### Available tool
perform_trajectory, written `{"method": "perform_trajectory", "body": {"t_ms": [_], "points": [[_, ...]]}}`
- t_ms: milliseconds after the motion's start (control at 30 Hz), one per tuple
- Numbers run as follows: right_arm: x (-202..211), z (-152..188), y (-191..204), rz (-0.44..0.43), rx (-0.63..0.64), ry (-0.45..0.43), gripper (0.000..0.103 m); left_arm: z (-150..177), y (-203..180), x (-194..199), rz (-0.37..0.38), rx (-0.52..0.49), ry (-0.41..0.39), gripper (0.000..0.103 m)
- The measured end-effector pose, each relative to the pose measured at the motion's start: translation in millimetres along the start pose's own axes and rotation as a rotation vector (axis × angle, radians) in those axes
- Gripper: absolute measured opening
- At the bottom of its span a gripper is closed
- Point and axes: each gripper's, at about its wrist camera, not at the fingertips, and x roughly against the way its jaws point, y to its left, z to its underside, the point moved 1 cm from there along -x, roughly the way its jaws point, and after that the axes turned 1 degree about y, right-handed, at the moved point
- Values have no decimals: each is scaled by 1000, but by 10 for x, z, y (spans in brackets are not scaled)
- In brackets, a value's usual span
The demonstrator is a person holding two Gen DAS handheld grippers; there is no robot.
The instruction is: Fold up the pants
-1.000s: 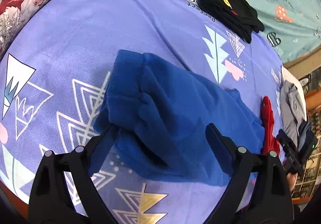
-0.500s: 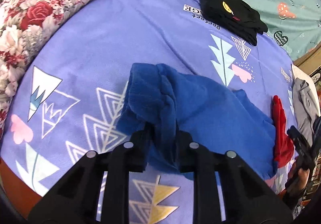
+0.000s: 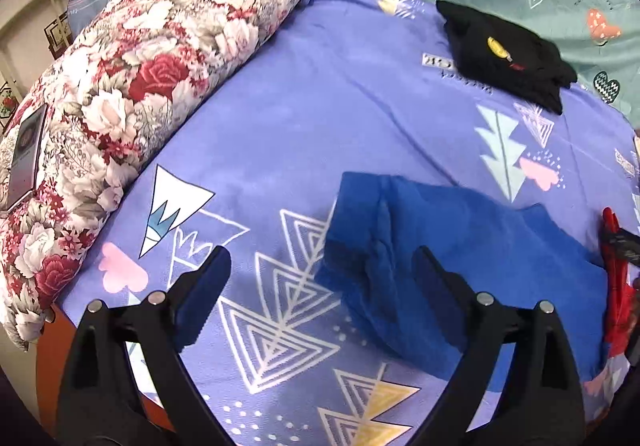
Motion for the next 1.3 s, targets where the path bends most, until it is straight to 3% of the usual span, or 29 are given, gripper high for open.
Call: {"method": "perform_trajectory", "body": {"t_ms": [100, 133, 200, 267, 300, 533, 667, 800, 900, 967, 1067, 1167, 1267, 1300], "points": [[-128, 51, -84, 34, -44, 28, 76, 8, -203, -7, 46, -62, -8, 94], [-107, 72, -145, 28, -61, 19, 68, 29, -320, -51, 47, -100, -1, 94], [-50, 104, -257, 39, -80, 7, 45, 70, -528, -105, 40, -170, -1, 94], [-4, 138, -435, -14, -126, 10, 12, 109, -716, -128, 30, -227, -28, 94], [34, 158, -517, -45, -154, 5, 5, 131, -786, -124, 21, -242, -36, 95], [1160, 505, -1184, -282, -316, -307, 4, 305, -1046, -444, -52, -331, 20, 97], [1625, 935, -1617, -316, -409, -415, 4, 366, -1000, -522, -33, -318, 47, 97], [1362, 1513, -1941, -271, -525, -308, 4, 394, -999, -537, -21, -315, 45, 97], [876, 1931, -2064, -271, -622, -129, 6, 404, -1009, -558, -4, -308, 56, 97], [807, 2039, -2047, -281, -625, -113, 9, 411, -1015, -567, -3, -306, 61, 97], [957, 1986, -2061, -221, -615, -137, 53, 406, -1000, -552, 8, -296, 67, 97], [1122, 1839, -2041, -222, -564, -208, 59, 390, -946, -495, 40, -260, 63, 97], [1008, 1689, -2040, -160, -554, -188, 55, 388, -912, -458, 61, -233, 56, 97], [935, 1675, -2063, -135, -579, -179, 34, 392, -910, -457, 62, -233, 56, 97]]}}
